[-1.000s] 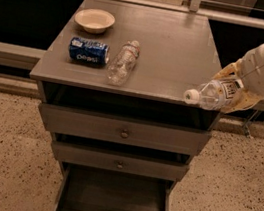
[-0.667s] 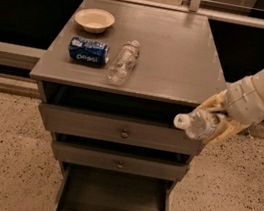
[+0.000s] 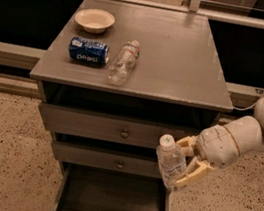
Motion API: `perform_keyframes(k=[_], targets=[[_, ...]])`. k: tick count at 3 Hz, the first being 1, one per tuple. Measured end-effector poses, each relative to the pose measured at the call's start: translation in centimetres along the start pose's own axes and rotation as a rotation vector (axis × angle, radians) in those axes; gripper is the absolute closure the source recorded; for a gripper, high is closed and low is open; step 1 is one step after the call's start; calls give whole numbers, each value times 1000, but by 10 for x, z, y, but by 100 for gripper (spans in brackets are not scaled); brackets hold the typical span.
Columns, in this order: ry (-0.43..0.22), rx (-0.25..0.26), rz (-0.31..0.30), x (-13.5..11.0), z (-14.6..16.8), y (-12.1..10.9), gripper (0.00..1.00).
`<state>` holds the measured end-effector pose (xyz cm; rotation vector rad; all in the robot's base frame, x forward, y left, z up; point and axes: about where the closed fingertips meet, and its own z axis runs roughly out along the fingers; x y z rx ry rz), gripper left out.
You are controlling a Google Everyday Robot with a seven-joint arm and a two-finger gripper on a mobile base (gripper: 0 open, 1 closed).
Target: Place blue plastic bottle into bottom drawer
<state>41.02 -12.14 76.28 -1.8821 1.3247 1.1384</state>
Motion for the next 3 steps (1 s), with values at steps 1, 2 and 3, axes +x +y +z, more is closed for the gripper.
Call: perform_keyframes(k=[1, 2, 3], targets=[[-267, 101, 120, -20, 15, -17, 100], [-558, 261, 234, -64, 25, -46, 100], [-683, 404, 230, -87, 37, -50, 100]])
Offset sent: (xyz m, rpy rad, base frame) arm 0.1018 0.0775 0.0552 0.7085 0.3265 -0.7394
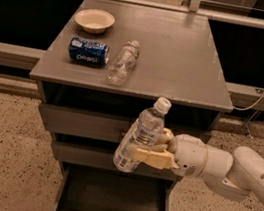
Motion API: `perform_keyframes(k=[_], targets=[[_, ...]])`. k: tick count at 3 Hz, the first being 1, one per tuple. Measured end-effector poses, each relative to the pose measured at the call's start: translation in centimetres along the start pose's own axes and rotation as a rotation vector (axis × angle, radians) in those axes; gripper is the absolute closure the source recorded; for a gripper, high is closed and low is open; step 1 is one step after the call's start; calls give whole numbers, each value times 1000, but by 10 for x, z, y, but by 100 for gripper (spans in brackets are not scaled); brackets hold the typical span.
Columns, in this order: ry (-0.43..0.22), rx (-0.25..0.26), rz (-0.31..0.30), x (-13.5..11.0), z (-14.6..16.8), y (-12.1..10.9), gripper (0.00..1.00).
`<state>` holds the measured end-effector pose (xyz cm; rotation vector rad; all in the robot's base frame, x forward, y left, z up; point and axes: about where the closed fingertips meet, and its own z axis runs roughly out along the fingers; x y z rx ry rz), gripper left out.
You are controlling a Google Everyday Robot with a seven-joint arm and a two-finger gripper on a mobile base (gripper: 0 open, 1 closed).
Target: Place blue plastic bottle into bottom drawer
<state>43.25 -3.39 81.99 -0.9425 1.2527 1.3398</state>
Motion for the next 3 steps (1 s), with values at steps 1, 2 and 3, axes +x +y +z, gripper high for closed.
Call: perform_keyframes(k=[1, 2, 3], targets=[[12, 64, -20, -2, 6, -14, 100], [102, 45, -106, 44, -5, -19, 100], [168, 69, -264, 104, -24, -22, 100]])
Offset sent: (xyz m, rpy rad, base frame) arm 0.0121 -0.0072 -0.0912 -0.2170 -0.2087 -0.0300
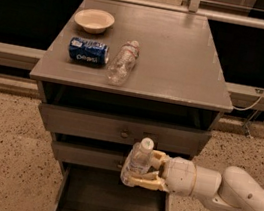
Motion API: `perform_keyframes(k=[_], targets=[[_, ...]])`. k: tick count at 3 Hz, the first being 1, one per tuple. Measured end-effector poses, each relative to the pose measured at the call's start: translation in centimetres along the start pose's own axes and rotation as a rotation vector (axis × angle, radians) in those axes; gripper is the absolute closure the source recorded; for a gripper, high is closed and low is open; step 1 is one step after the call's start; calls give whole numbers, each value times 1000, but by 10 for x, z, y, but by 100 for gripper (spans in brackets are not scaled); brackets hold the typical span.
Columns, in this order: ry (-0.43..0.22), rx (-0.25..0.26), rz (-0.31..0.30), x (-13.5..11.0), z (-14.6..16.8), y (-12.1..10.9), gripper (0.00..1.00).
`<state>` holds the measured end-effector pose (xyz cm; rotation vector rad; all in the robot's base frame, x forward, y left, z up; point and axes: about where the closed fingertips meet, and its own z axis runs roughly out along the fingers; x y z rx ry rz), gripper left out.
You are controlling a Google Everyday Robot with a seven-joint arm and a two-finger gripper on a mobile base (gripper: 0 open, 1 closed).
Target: Place blue plastic bottle into bottom drawer
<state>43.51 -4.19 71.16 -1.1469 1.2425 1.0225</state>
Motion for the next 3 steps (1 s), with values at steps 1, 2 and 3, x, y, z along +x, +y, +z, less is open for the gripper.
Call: perform_keyframes(k=[1, 2, 3], targets=[[-32, 17, -79, 40, -9, 4, 100], [-33, 17, -79, 40, -9, 4, 100], [0, 38, -18, 97, -2, 1, 100]])
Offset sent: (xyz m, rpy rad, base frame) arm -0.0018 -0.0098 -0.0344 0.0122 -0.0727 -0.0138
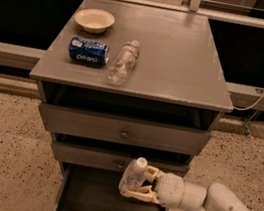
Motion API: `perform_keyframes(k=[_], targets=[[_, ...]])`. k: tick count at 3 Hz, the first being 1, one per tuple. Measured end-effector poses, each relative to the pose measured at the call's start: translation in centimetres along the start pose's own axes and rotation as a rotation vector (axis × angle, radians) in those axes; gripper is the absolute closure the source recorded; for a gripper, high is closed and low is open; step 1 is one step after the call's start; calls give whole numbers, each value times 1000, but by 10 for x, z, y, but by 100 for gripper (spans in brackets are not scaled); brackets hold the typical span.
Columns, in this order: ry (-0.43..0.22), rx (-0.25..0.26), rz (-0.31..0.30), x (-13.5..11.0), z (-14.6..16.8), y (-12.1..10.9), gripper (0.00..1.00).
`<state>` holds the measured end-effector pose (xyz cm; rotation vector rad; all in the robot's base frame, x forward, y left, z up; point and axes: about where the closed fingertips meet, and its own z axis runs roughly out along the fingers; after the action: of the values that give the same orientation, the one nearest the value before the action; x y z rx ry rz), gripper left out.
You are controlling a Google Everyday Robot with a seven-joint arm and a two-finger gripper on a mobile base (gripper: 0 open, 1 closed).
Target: Place blue plastic bottle into bottom drawer
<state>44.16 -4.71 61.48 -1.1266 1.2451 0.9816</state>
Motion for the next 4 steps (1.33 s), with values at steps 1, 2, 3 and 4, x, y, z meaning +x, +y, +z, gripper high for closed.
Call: perform_keyframes(k=[1, 2, 3, 4], targets=[[32, 47, 40, 106, -7, 9, 100], [51, 100, 148, 209, -16, 48, 100], [16, 93, 208, 228, -2, 69, 100], [16, 93, 206, 226, -2, 68, 100]])
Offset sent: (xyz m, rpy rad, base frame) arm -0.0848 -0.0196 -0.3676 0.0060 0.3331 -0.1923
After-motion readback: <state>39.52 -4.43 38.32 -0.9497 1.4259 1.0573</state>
